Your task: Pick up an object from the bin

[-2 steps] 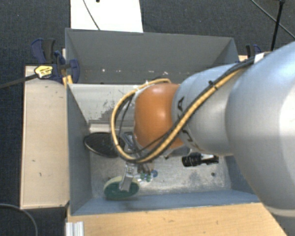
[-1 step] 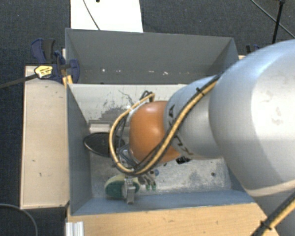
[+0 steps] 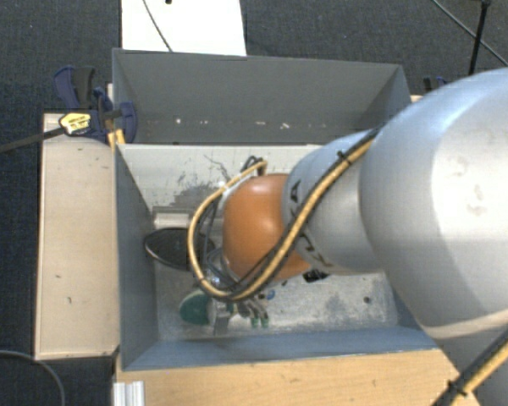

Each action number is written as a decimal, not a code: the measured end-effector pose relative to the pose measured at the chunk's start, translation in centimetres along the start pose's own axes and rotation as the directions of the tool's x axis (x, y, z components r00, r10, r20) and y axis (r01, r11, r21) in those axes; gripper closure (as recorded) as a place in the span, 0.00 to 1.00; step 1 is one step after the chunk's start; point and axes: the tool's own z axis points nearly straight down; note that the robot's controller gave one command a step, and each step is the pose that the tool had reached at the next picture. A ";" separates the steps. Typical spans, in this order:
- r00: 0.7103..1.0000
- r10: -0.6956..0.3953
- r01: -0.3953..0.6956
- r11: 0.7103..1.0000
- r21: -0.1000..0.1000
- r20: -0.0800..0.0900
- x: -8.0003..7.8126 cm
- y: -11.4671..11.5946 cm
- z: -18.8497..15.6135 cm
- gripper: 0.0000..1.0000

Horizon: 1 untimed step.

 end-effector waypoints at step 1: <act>0.999 0.043 -0.043 0.999 0.001 0.007 -7.0 -1.8 -11.9 1.00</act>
Offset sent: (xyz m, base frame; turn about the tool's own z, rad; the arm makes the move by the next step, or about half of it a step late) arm 0.0664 -0.0124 0.1141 0.0360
